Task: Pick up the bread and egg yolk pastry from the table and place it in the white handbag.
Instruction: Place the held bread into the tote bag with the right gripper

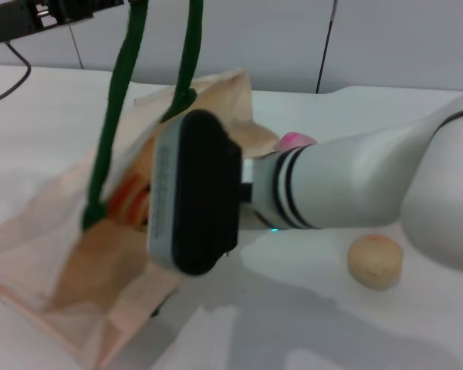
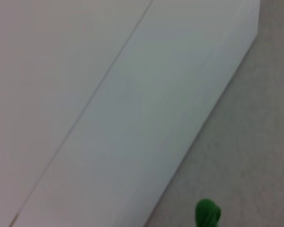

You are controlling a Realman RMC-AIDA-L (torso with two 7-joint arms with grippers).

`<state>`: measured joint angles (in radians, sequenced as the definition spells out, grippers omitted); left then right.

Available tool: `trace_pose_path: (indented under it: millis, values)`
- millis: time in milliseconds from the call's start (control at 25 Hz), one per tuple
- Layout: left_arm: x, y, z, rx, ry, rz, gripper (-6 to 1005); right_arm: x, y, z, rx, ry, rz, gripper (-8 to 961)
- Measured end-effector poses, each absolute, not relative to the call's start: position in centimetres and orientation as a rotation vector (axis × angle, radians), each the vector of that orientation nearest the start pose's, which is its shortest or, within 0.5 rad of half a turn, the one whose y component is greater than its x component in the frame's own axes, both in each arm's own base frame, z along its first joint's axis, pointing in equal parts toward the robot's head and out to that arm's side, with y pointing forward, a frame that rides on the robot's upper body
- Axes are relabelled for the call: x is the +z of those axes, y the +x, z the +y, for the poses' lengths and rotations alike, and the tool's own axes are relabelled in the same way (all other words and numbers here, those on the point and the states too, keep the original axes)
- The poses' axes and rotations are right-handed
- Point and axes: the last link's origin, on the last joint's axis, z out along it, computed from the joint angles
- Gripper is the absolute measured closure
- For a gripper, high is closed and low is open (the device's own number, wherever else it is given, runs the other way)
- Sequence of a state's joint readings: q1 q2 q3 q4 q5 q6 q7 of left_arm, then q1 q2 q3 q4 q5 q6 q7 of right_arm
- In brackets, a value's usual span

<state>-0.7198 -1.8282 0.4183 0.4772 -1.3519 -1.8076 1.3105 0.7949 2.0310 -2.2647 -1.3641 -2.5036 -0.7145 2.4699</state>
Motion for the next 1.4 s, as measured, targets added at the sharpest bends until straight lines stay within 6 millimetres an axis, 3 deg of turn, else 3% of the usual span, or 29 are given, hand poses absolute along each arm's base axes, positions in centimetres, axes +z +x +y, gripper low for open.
trace_pose_path:
  millis: [200,360,640,1000,1400]
  values:
    - [12.1,-20.2,37.9,-1.349,-2.6,-0.915,871,-15.4,2.8,30.8,-0.072,-2.663,-0.675,592]
    - [11.8,-19.6,37.5,-1.383,-2.648,-0.905,871,-16.2,3.2,31.3,-0.051,-2.623,-0.732,592]
    - [12.3,-18.9,36.4,-1.494,-2.695,-0.848,871,-16.7,5.2,33.8,-0.048,-2.568,-0.684,610]
    - [13.6,-20.4,35.6,-1.558,-2.602,-0.855,871,-16.6,6.1,34.8,0.022,-2.535,-0.607,642]
    - [15.4,-23.5,35.5,-1.548,-2.386,-0.902,871,-15.5,5.4,33.1,0.159,-2.538,-0.521,425]
